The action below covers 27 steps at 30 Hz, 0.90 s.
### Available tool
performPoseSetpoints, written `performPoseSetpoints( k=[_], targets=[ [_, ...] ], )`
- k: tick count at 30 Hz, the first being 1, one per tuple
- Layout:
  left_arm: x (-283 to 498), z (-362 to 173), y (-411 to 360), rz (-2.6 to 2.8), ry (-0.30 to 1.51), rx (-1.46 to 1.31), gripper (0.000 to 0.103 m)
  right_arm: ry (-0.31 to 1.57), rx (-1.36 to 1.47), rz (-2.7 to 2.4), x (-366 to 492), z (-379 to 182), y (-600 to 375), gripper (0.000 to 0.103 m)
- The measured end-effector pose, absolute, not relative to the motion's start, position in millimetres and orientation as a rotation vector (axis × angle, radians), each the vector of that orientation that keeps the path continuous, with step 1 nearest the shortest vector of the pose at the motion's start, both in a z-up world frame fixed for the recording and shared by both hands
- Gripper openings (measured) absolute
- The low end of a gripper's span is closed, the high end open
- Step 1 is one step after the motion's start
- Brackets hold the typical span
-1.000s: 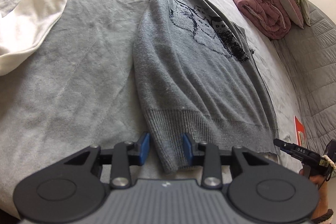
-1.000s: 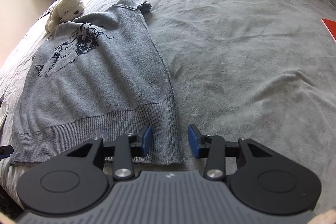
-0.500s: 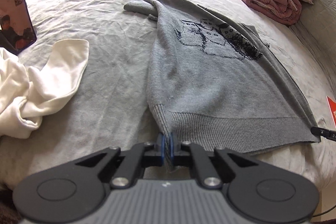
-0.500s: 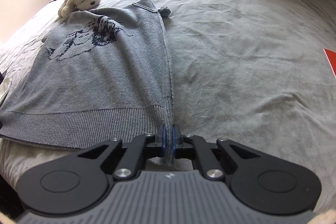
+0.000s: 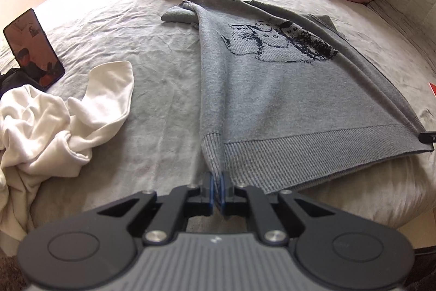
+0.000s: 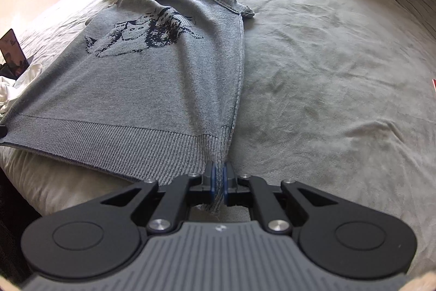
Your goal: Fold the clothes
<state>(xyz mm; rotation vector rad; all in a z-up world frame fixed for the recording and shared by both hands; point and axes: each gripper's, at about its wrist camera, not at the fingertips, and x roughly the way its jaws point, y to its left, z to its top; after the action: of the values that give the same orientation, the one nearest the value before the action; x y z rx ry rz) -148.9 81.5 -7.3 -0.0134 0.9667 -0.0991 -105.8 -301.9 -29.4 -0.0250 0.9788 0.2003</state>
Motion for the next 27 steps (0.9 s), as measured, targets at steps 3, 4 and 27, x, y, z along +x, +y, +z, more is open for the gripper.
performPoseSetpoints(
  k=[3,4,27],
  targets=[
    [-144.5,-26.0,84.2,-0.089,1.009,-0.027,0.004,1.006,-0.05,0.204,-103.8,-37.2,-299.2,0.006],
    [-143.0,-32.3,84.4,-0.085,1.019,-0.029,0.004,1.016,-0.058,0.206,-103.1,-39.8,-298.3,0.006],
    [-101.3,-5.6,76.1,-0.162,0.934,0.037,0.056,1.049,0.01,0.255,-58.6,-32.0,-305.5,0.049]
  ],
)
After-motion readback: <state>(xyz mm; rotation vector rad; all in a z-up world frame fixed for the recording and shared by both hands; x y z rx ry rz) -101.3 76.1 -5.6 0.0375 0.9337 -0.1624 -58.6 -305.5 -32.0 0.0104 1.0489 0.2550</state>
